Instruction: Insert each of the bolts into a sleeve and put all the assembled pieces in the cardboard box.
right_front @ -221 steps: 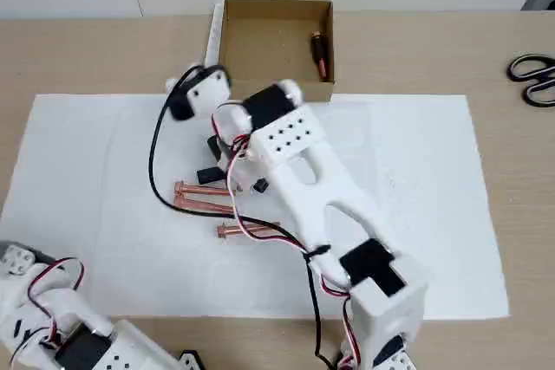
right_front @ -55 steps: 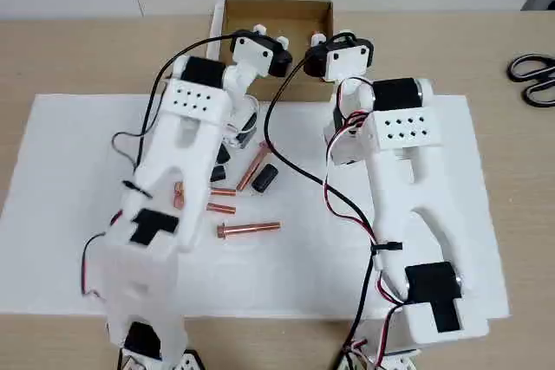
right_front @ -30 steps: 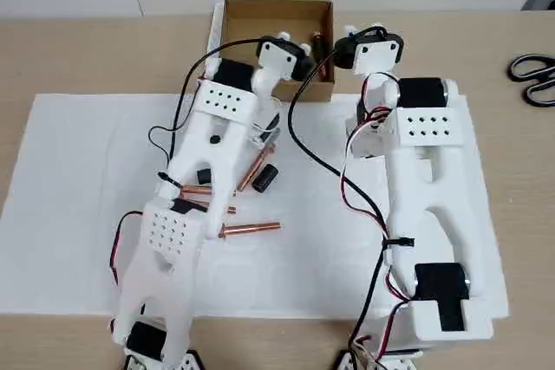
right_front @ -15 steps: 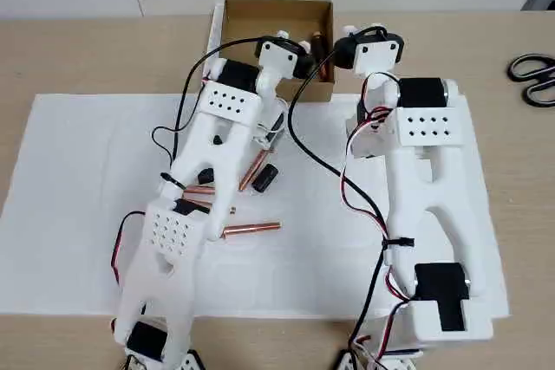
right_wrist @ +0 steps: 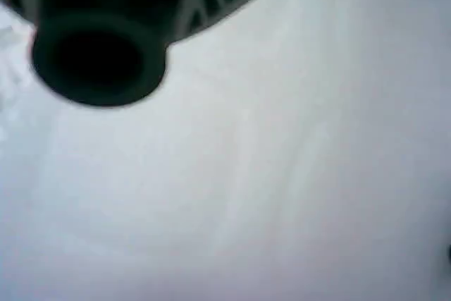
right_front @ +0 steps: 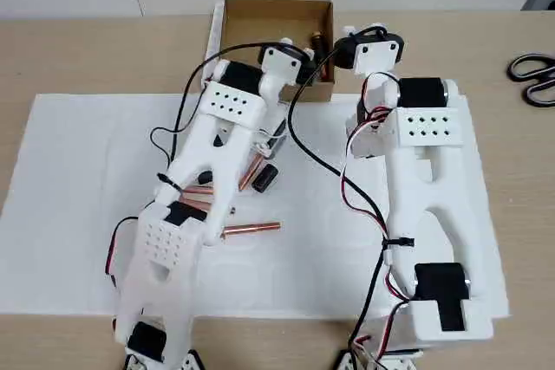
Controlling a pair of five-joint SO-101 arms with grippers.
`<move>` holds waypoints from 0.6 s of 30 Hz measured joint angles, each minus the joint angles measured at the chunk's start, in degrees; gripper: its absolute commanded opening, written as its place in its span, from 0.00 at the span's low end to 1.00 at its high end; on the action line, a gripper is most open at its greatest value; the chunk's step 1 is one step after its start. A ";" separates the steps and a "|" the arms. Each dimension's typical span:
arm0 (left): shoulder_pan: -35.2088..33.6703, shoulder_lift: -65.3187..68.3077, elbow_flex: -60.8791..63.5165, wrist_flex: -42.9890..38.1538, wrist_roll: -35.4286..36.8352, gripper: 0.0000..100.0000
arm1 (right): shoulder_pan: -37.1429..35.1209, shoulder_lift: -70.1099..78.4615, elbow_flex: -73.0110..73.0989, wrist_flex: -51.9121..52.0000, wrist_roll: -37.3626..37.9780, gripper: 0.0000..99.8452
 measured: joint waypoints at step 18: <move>-0.09 6.86 0.00 -4.13 0.00 0.08 | 0.00 0.00 0.00 0.00 0.00 0.01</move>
